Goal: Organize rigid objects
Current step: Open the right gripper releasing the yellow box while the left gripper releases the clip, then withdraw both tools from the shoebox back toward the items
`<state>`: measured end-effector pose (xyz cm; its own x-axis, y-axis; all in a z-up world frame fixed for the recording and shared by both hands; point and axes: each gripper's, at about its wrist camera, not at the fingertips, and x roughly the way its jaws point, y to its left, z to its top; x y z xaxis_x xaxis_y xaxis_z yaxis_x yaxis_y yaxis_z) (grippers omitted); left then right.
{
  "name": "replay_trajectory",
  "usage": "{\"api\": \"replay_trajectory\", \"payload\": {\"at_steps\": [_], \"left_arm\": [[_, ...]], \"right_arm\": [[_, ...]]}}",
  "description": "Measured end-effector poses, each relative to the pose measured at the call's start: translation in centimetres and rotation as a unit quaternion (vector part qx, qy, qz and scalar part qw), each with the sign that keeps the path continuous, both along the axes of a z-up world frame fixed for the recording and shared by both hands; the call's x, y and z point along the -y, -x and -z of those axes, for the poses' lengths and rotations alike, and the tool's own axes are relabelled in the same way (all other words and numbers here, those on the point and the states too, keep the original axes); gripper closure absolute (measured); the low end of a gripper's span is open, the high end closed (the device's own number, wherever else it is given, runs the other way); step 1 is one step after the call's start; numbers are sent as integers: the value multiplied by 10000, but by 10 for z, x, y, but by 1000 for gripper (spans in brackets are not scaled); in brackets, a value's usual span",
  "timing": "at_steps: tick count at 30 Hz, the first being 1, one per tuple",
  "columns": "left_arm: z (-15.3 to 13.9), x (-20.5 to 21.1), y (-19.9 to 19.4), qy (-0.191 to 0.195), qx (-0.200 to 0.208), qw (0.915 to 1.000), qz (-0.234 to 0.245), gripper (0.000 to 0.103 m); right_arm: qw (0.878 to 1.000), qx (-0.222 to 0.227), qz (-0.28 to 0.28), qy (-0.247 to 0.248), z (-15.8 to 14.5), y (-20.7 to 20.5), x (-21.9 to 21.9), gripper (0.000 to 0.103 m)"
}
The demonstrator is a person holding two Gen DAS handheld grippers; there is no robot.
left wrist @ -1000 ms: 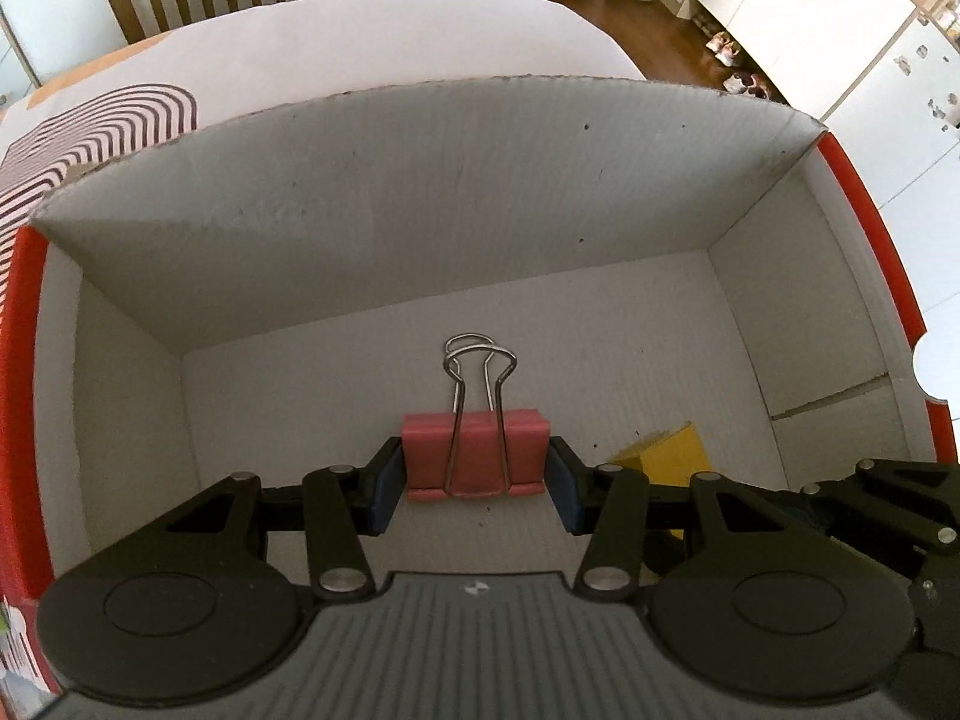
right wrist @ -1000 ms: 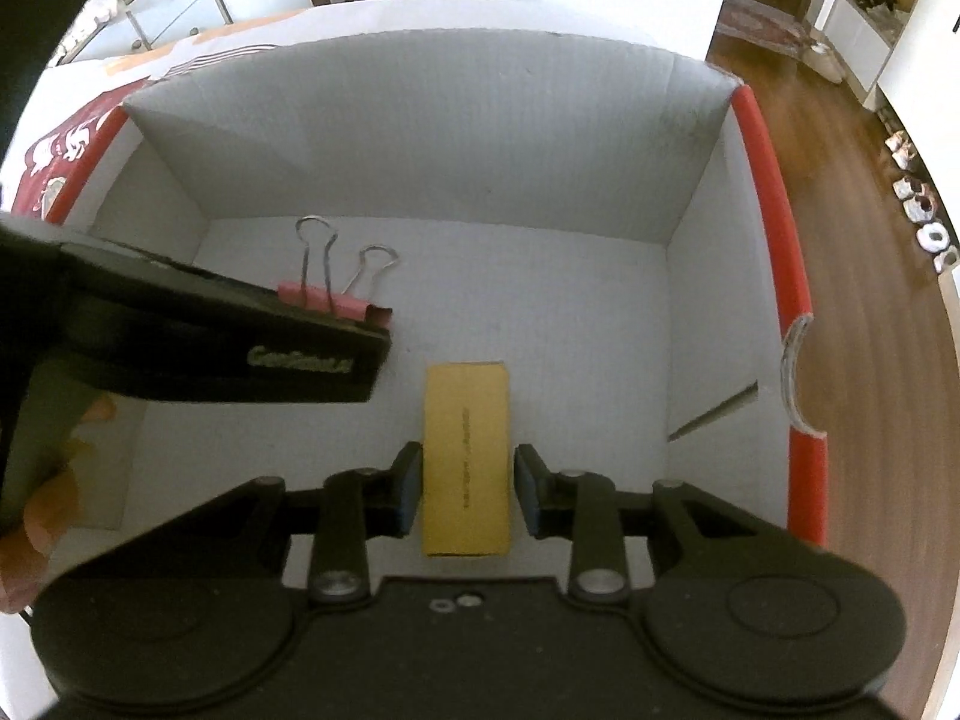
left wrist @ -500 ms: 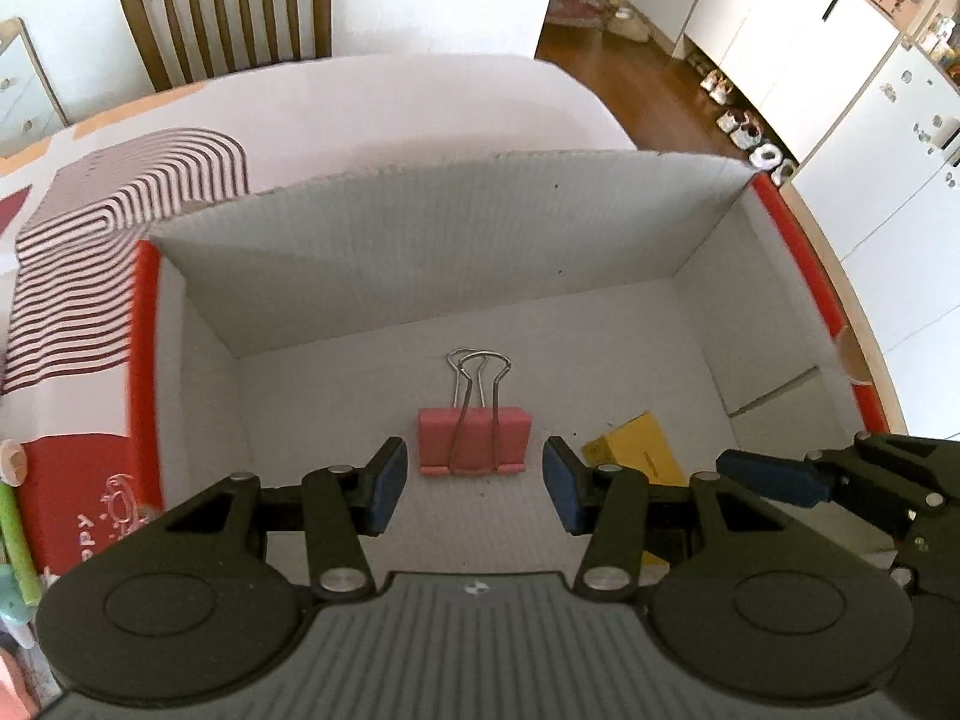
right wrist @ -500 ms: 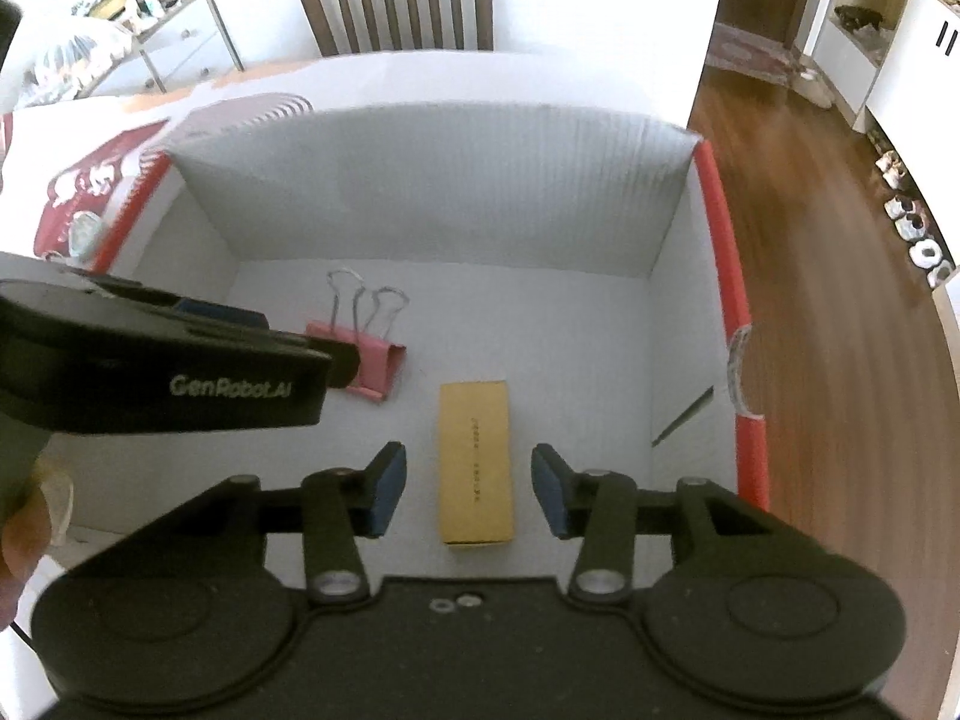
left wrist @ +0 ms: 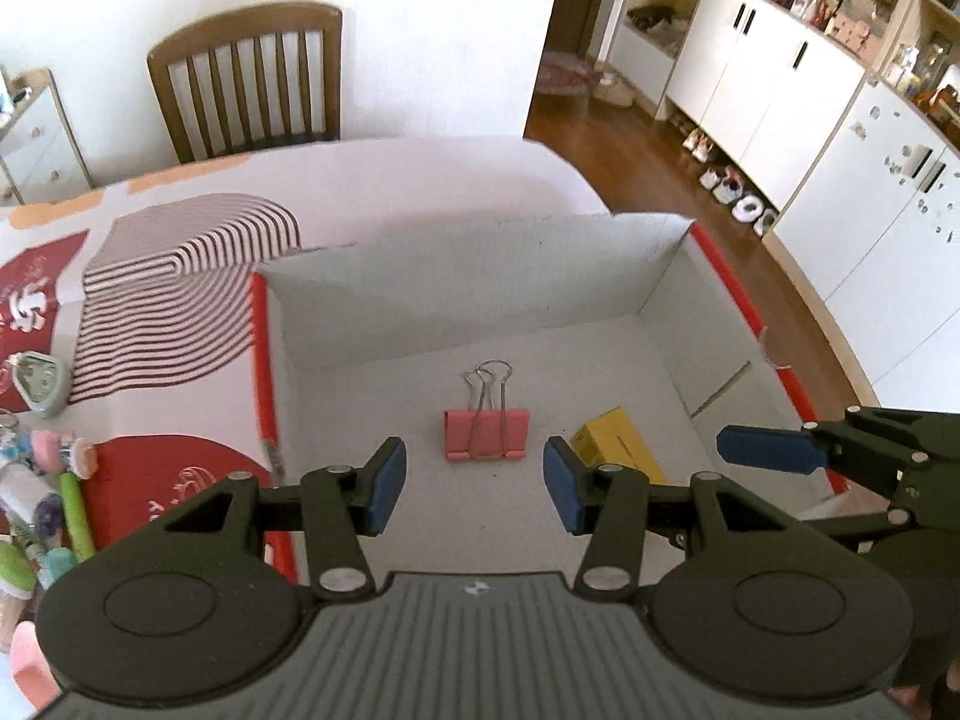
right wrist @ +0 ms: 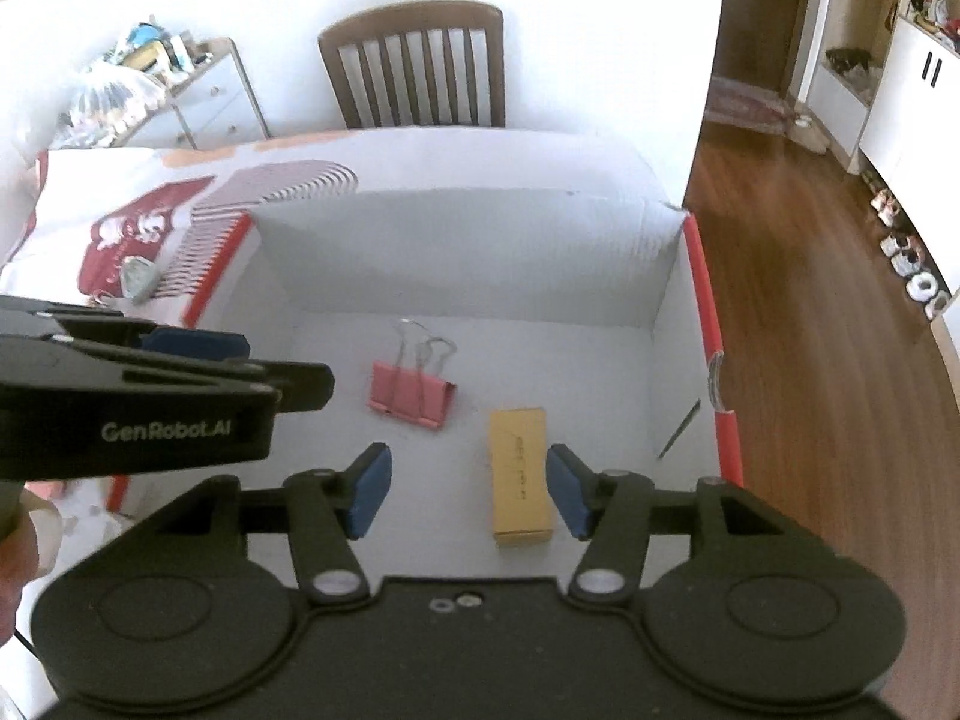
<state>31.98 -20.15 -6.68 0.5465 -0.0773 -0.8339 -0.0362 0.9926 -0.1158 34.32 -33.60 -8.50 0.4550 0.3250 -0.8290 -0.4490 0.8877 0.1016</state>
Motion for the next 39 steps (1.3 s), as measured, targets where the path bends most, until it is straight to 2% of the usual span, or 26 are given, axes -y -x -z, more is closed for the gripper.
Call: {"api": "replay_trajectory", "payload": {"at_steps": [3, 10, 13, 18, 22, 27, 30, 33, 39], "left_arm": [[-11, -3, 18, -75, 221, 9997, 25, 44], [-27, -19, 57, -124, 618, 9980, 22, 43], [-33, -30, 71, -140, 763, 9970, -32, 36], [-46, -50, 93, -176, 992, 9949, -56, 35], [-53, -66, 108, -203, 1158, 9930, -71, 28], [-56, -84, 124, -191, 1325, 9910, -33, 27], [-54, -99, 136, -168, 1414, 9898, -36, 22], [-52, -116, 144, -75, 1432, 9896, -64, 21], [-44, -159, 158, 135, 1446, 9893, -163, 18]], "right_arm": [[9999, 127, -25, -90, -9, 11, -1, 42], [9989, 394, -132, -197, -24, 40, -12, 37], [9983, 504, -167, -239, -29, 52, -19, 35], [9967, 682, -235, -378, -39, 69, -34, 27], [9951, 808, -276, -507, -45, 83, -47, 21], [9921, 989, -311, -701, -47, 100, -62, 14], [9903, 1083, -390, -779, -48, 110, -73, 8], [9888, 1131, -418, -885, -49, 119, -86, 4], [9870, 1159, -565, -958, -43, 136, -118, 1]]}}
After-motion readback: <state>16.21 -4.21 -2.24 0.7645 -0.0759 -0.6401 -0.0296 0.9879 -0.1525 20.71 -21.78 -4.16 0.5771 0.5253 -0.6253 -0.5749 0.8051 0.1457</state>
